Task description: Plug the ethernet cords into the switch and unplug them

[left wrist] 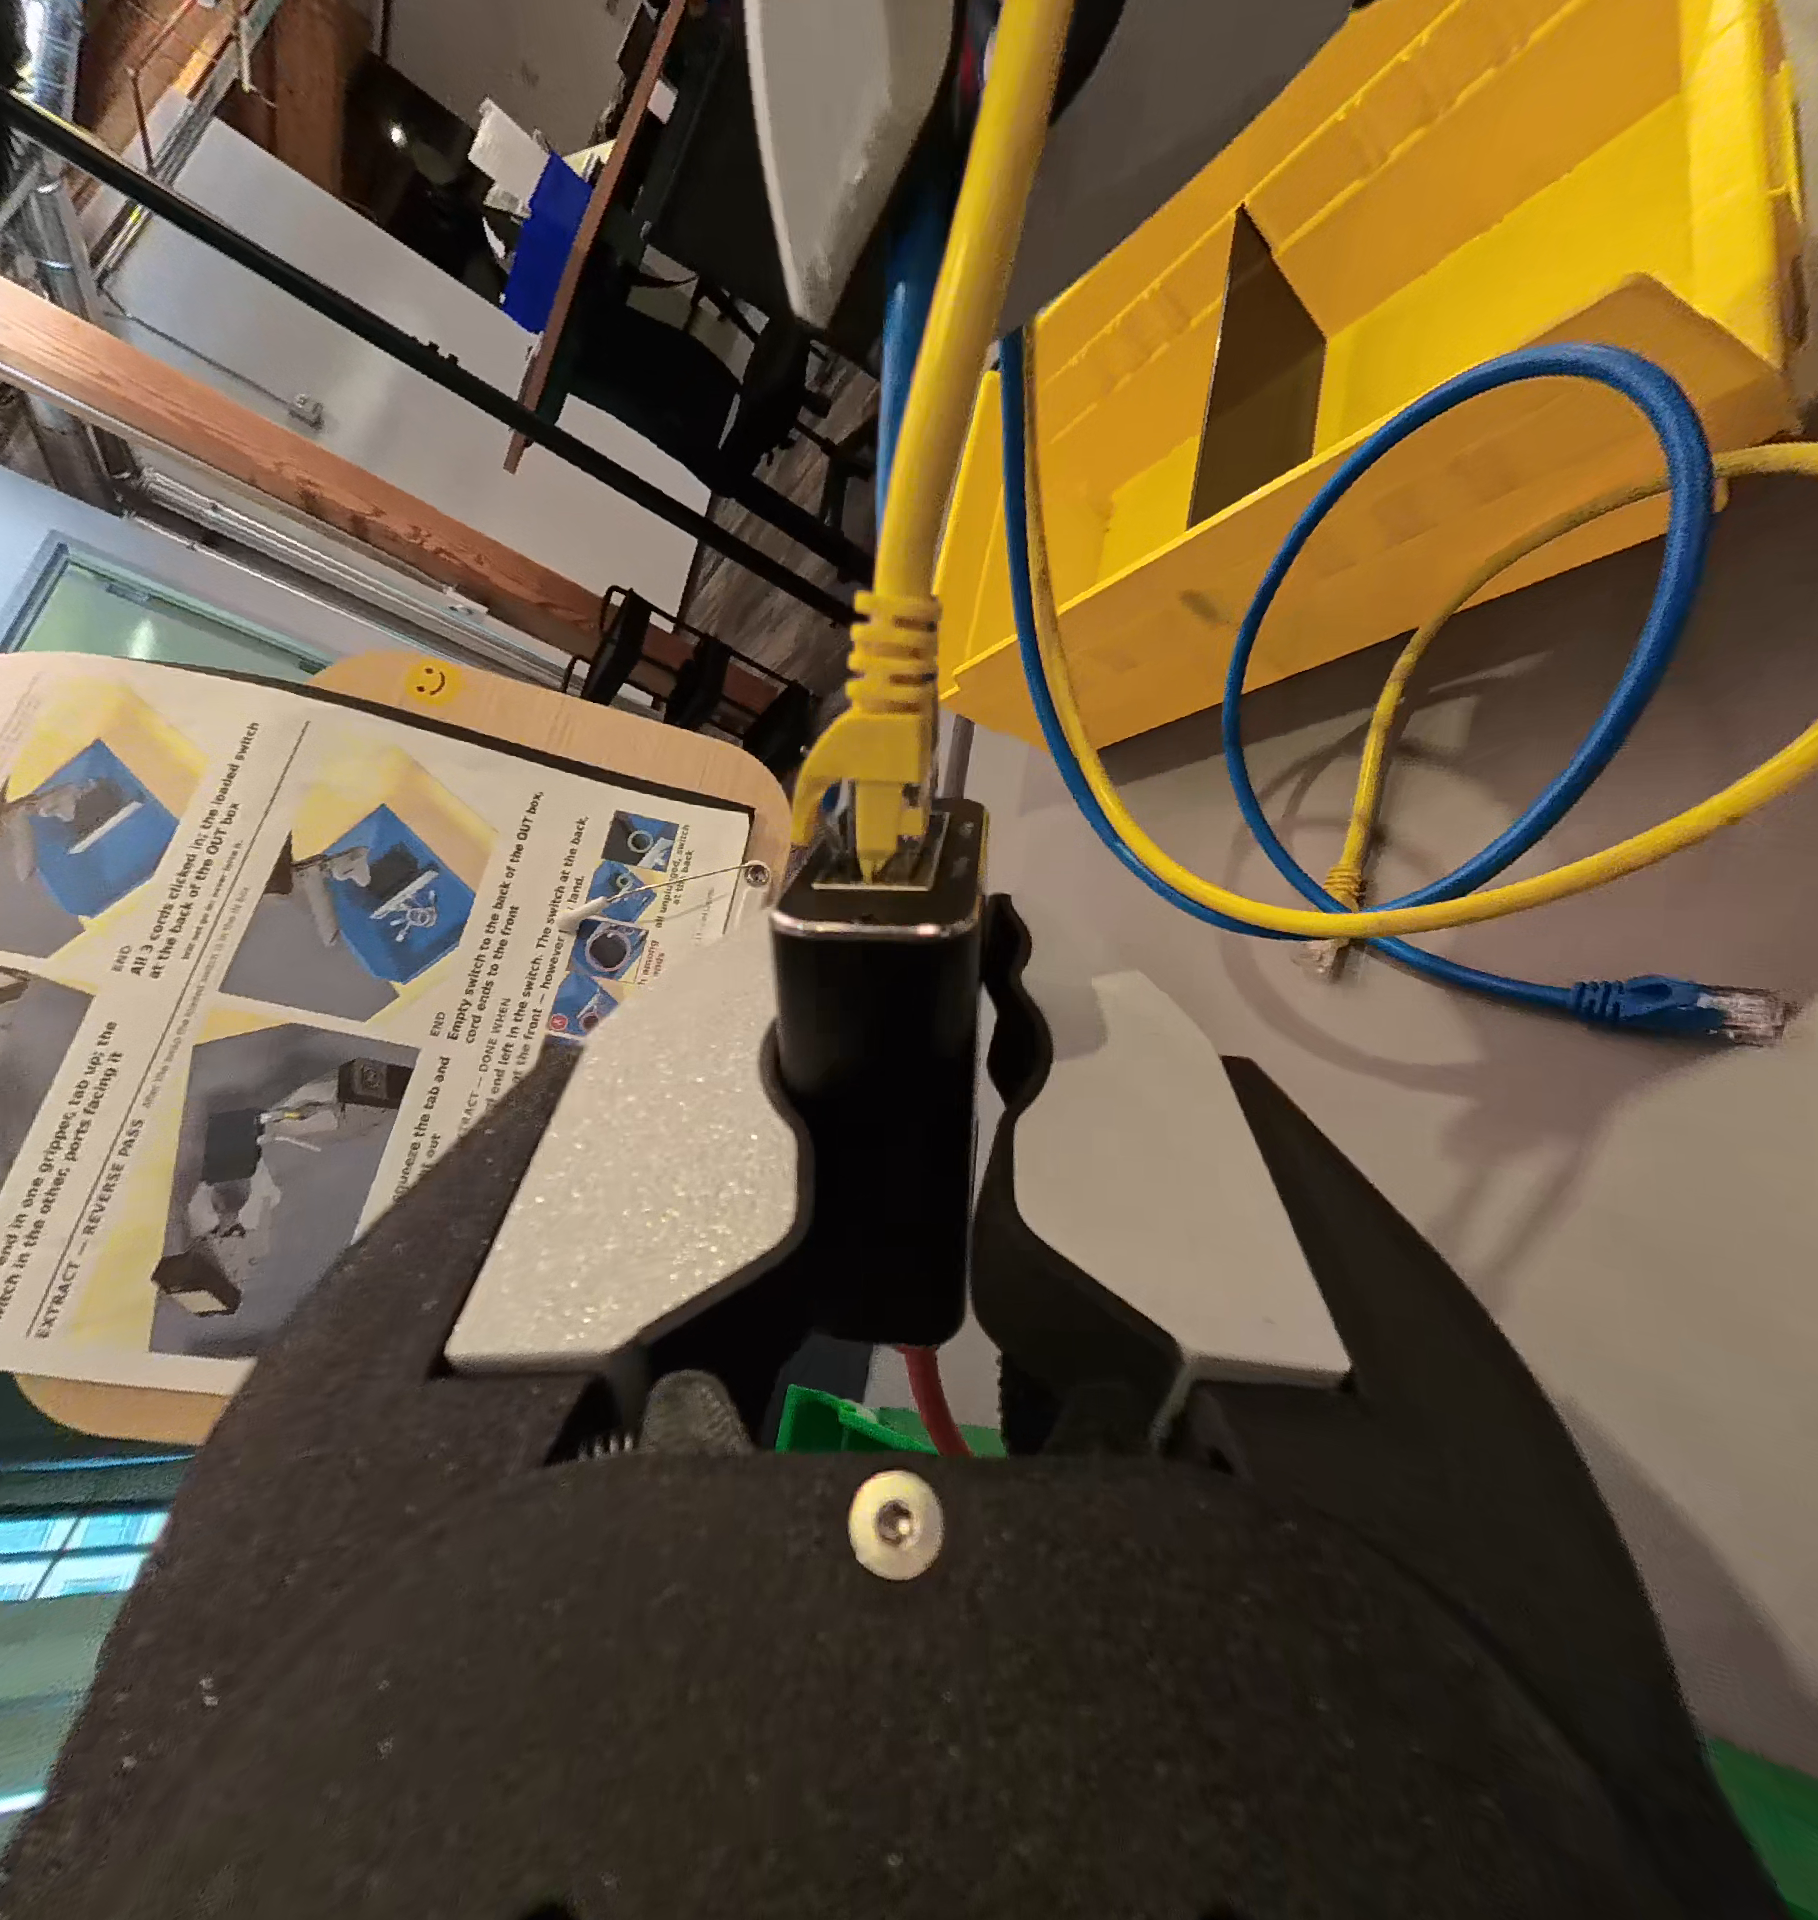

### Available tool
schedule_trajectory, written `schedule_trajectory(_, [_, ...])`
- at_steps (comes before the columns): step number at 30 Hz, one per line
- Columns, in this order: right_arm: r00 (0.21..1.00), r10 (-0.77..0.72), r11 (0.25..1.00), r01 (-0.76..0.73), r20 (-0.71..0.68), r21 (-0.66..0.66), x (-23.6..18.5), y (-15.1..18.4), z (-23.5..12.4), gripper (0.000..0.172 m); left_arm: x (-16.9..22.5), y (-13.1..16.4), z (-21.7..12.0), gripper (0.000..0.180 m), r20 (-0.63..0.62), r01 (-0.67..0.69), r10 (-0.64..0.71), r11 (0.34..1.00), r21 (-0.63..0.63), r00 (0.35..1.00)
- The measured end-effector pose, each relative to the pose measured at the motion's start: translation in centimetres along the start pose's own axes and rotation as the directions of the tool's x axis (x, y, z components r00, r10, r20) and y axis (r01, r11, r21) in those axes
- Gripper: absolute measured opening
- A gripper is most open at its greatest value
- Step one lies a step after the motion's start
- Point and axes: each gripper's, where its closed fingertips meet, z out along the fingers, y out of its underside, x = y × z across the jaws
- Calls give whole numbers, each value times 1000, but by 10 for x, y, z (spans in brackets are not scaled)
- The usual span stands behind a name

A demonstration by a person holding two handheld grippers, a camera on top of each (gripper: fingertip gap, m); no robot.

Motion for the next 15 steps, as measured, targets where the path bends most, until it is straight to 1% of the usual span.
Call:
schedule_trajectory(2, [1000, -1, 1000, 2, 10, -9, -2, 2, 1, 8, 1, 0, 0, 37, -2, 1, -1, 1000, 5, 1000])
schedule_trajectory(3, [1000, -4, 1000, 4, 13, -14, -3, 4, 2, 8, 2, 0, 0, 38, -10, 8, -8, 1000, 5, 1000])
schedule_trajectory(6, [1000, -3, 1000, 3, 25, -6, -6, 2, 4, 8, 7, 3, -1, 30, -65, 41, -42, 999, -9, 997])
schedule_trajectory(8, [1000, -5, 1000, 5, 23, -7, -7, 2, 5, 8, 6, 5, -1, 28, -69, 55, -57, 998, -17, 996])
schedule_trajectory(12, [1000, 2, 1000, -2, 18, -6, -5, 2, 5, 8, 2, 5, 1, 28, -21, 29, -30, 999, -20, 999])
schedule_trajectory(15, [1000, 10, 1000, -10, 25, -7, -6, 3, 5, 8, 3, 6, 3, 28, -22, 22, -23, 999, -43, 1000])
